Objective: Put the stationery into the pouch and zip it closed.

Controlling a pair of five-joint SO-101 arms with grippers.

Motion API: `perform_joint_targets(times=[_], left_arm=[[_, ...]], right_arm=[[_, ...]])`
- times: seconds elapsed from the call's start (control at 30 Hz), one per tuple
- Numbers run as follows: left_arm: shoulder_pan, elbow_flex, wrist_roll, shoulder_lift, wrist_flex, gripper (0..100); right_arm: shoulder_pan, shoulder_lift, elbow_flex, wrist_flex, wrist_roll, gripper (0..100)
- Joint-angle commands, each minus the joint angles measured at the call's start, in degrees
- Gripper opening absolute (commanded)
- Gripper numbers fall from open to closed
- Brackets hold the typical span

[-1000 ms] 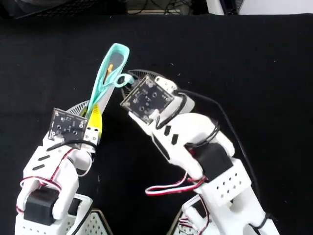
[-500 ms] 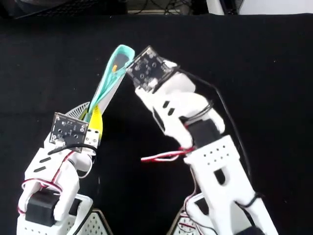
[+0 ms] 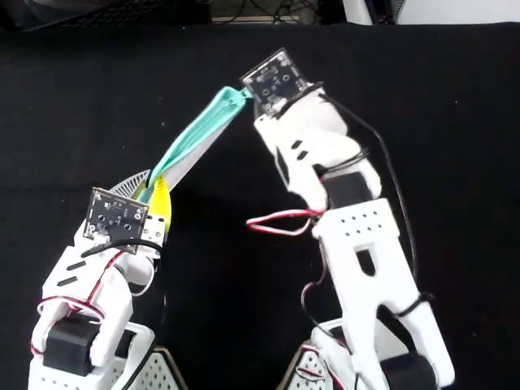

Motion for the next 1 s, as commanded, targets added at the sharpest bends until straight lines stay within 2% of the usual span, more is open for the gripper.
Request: perform_joint_targets(times=[0.0, 0.4, 0.9, 0.97], left_arm=[[-1.1, 0.48, 0.0, 0.18, 0.7, 4], [-1.36, 0.66, 0.0, 0.18, 0.7, 4], [-1.71, 0.75, -0.09, 0.18, 0.79, 4], [-1.71, 1.36, -0.09, 0.18, 0.53, 4]], right_arm=[[5.71, 1.71, -2.77, -2.46, -0.62, 1.2], [10.11, 14.73, -8.92, -2.9, -0.62, 1.2], [6.59, 15.43, -8.66, -1.23, -0.62, 1.6], [5.27, 15.52, -9.36, 1.85, -0.62, 5.4]])
